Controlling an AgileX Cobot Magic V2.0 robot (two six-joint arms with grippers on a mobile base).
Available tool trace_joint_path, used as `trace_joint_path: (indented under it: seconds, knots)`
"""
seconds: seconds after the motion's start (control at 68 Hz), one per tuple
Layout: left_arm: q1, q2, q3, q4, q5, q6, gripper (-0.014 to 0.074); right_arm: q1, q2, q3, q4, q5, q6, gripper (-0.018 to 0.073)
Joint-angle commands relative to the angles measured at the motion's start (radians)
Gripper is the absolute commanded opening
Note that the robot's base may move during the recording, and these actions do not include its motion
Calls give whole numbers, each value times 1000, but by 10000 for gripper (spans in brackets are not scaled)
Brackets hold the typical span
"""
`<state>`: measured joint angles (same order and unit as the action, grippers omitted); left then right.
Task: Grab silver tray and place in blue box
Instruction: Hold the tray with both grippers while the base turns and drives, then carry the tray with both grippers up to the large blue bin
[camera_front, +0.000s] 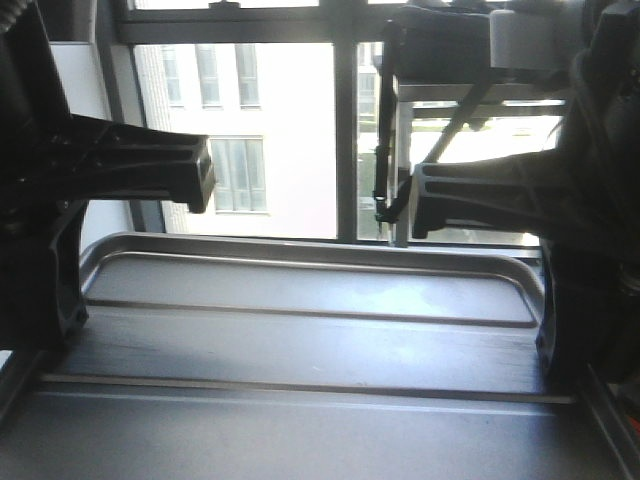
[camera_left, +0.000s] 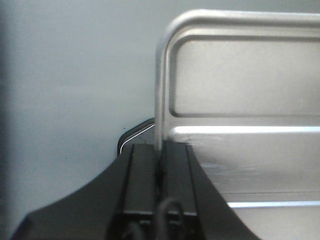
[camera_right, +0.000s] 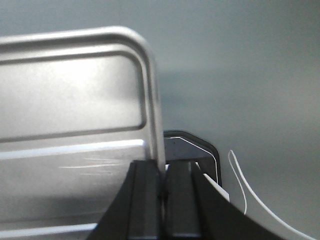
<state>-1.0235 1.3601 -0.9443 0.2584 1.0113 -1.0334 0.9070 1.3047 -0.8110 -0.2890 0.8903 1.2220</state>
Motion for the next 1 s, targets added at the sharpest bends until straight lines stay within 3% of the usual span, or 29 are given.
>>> trace_joint_path:
  seconds: [0.0,0.985]
  knots:
    - [-12,-28,-25,-10,-25,3,-100,3,-30,-28,-30,-57,5,70]
    - [-12,-28,-25,-10,-25,3,-100,3,-30,-28,-30,-57,5,70]
